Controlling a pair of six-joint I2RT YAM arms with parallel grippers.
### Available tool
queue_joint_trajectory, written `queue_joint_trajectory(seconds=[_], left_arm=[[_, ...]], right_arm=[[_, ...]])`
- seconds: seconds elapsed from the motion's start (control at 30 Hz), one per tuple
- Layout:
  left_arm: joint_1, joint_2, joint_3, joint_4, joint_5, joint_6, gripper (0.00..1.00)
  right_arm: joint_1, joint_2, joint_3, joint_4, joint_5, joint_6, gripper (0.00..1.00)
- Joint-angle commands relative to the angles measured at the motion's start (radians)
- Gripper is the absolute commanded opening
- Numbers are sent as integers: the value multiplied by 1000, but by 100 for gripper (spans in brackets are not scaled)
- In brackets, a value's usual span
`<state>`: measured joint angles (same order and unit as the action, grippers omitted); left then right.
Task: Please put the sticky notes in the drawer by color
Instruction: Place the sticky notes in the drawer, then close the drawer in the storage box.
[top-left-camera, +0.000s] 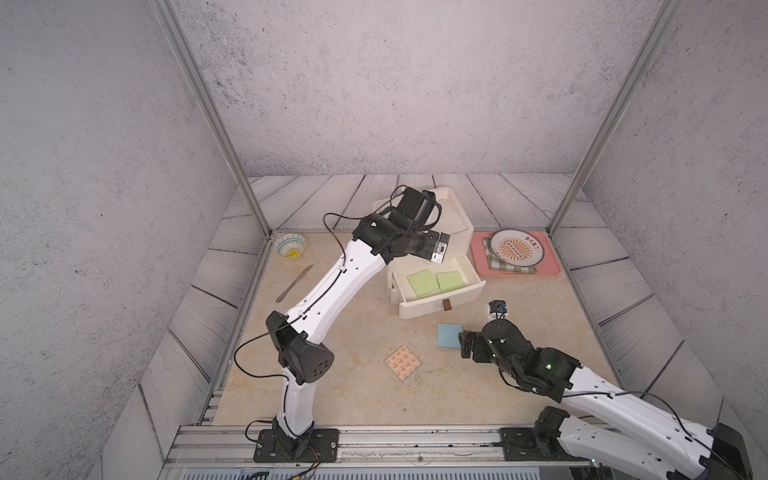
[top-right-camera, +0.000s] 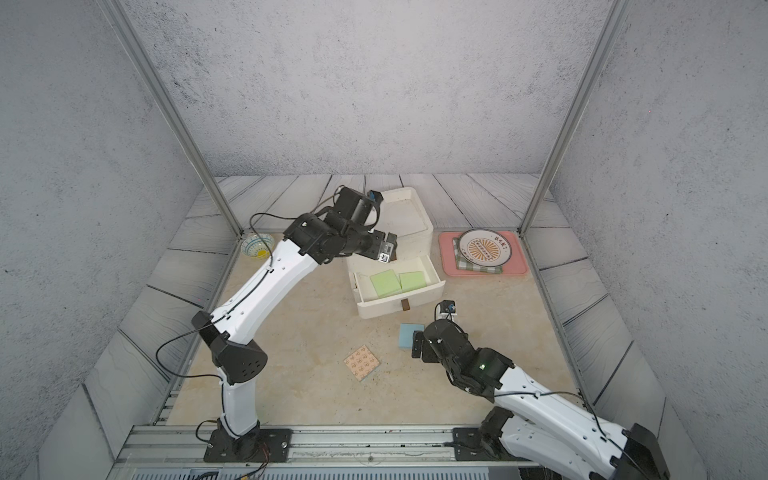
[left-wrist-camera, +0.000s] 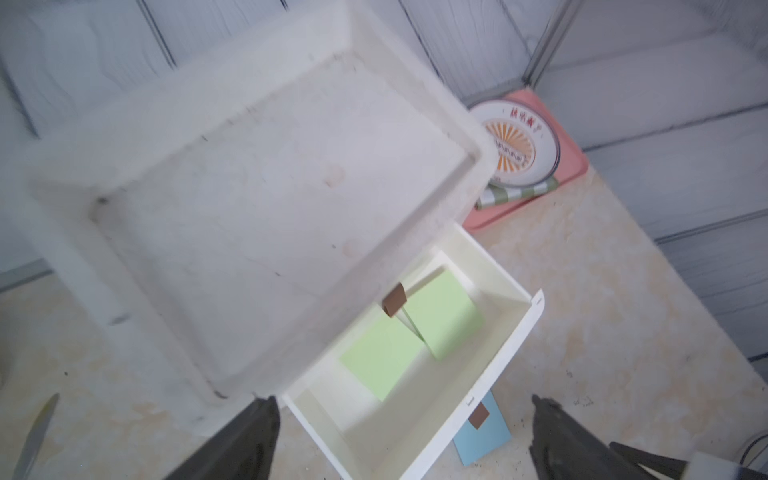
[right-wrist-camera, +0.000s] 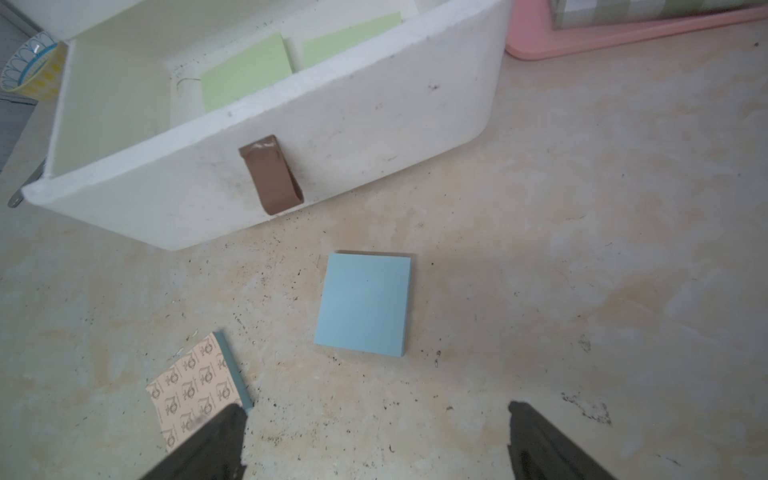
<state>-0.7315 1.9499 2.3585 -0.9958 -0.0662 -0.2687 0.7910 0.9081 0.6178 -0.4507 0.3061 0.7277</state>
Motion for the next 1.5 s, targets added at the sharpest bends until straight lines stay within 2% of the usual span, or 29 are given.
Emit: queue_joint_trajectory(seconds=[0.0,0.1,0.23,0.4,0.43,0.5,0.53,0.7,0.77,0.83,1.03,1.23,1.47], left_arm=[[74,77,100,-13,44,8,99],[102,186,228,-7,92,-7,100],[118,312,312,37,149,-25,96],[146,402,314,48,214,-44,86],[151,407,306,46,213,-46,79],[160,409,280,55,218,-47,76],[165,411,272,58,224,-48,75],[175,413,242,45,245,-46,58],[176,402,211,51,257,-48,55],[175,387,171,62,272,-50,44],[175,334,38,112,279,-53,48],[174,316,-19,126,298,-60,50],[175,278,-131,178,315,-71,51]], right_arm=[[-30,83,87,69,-122,-64,99],[-41,166,136,70,-154,-94,99],[-67,230,164,83,-189,-112,85],[-112,240,154,129,-239,-127,58],[-118,247,159,126,-244,-133,51],[-128,263,170,122,-251,-144,47],[-132,272,176,125,-256,-150,40],[-147,316,193,148,-264,-159,4],[-160,344,204,164,-269,-162,3],[-172,383,216,184,-281,-169,2],[-209,520,279,244,-337,-180,2],[-232,672,415,232,-390,-211,3],[-241,803,542,292,-373,-225,3]])
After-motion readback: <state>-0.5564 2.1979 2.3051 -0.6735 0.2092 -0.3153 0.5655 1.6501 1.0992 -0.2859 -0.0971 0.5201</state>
